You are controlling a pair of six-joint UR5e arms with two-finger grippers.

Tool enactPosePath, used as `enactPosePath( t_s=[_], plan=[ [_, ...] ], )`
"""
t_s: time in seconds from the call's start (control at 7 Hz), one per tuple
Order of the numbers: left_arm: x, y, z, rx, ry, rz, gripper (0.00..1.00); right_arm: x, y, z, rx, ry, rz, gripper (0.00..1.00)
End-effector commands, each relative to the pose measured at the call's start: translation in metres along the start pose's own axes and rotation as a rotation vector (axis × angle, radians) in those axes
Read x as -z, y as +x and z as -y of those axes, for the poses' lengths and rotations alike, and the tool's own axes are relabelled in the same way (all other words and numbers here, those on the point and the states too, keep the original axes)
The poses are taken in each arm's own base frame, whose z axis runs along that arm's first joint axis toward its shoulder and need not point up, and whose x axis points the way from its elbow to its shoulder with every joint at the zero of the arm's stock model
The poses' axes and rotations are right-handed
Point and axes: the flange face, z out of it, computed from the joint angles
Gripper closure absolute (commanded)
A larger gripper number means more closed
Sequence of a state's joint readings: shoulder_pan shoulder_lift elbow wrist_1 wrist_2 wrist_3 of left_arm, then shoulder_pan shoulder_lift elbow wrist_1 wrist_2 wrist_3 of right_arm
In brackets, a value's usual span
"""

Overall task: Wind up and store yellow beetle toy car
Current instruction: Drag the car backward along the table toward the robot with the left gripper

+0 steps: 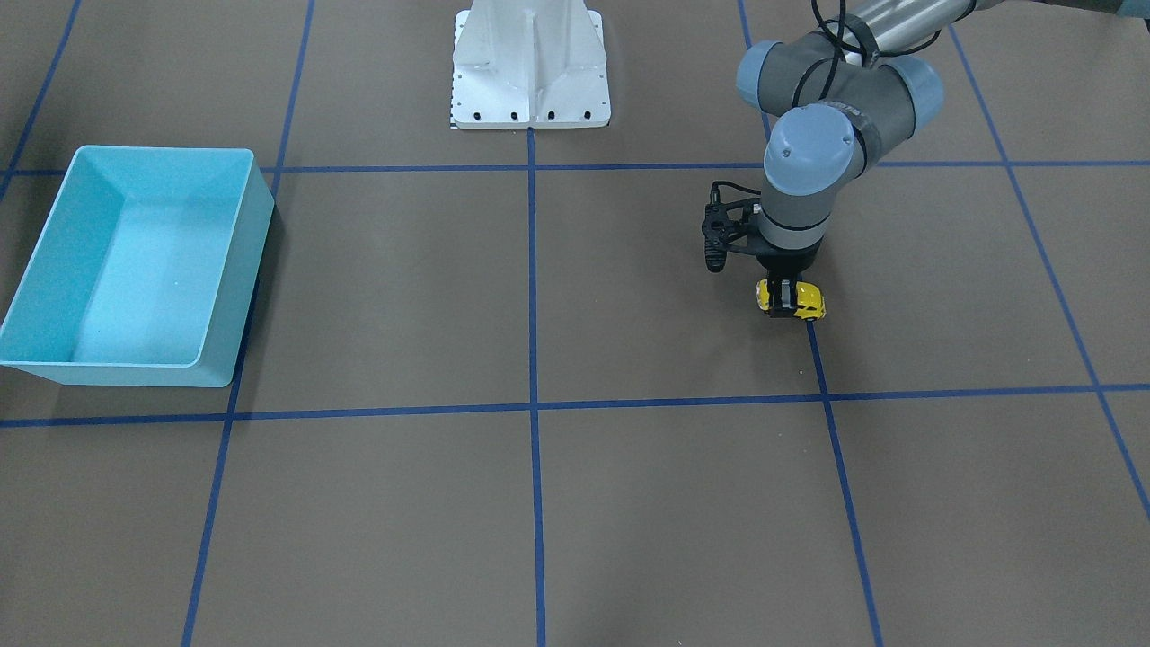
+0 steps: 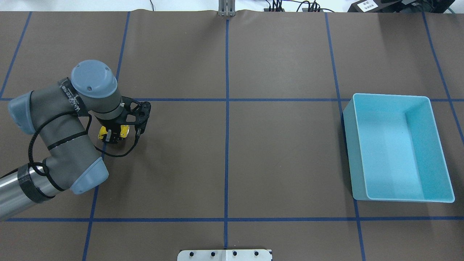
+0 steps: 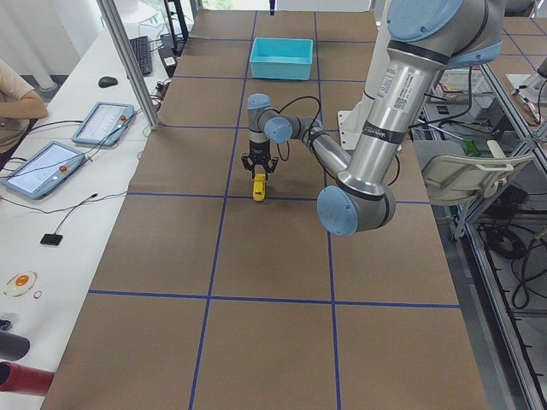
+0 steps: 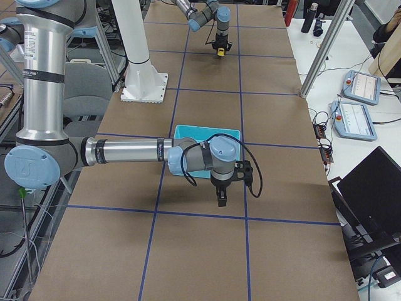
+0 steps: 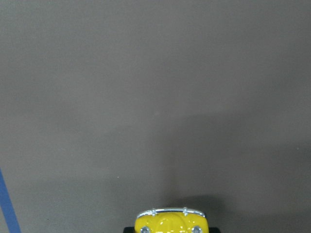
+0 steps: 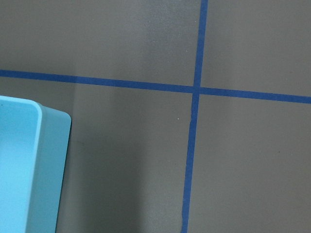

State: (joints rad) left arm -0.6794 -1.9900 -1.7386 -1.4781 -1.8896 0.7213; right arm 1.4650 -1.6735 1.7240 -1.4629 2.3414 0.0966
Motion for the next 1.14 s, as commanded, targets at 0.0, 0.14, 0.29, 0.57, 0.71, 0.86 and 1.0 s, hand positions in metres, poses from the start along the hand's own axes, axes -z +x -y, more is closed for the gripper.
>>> enactPosePath(
  t_s=[0.0, 0.14, 0.29, 0.57, 0.71, 0.86, 1.0],
  plan=[
    [0.005, -0.005, 0.004, -0.004, -0.03, 0.063, 1.0, -0.001, -0.001, 0.0, 0.002, -0.002, 0.001, 0.0],
    [0.006, -0.009, 0.003, -0.008, -0.038, 0.101, 1.0, -0.001, -0.001, 0.0, 0.002, -0.002, 0.001, 0.0],
    [0.004, -0.008, 0.004, -0.01, -0.039, 0.098, 1.0, -0.001, -0.001, 0.0, 0.003, -0.001, 0.001, 0.0],
    [-0.001, -0.007, 0.001, -0.008, -0.04, 0.097, 1.0, -0.001, -0.001, 0.0, 0.002, -0.002, 0.001, 0.0],
    [-0.006, -0.009, 0.0, -0.011, -0.033, 0.104, 1.0, -0.001, -0.001, 0.0, 0.002, -0.002, 0.001, 0.0],
    [-0.011, -0.01, -0.001, -0.012, -0.033, 0.101, 1.0, -0.001, -0.001, 0.0, 0.002, -0.002, 0.001, 0.0],
    [-0.013, -0.011, -0.002, -0.014, -0.022, 0.112, 1.0, -0.001, -0.001, 0.0, 0.002, -0.002, 0.001, 0.0]
  ],
)
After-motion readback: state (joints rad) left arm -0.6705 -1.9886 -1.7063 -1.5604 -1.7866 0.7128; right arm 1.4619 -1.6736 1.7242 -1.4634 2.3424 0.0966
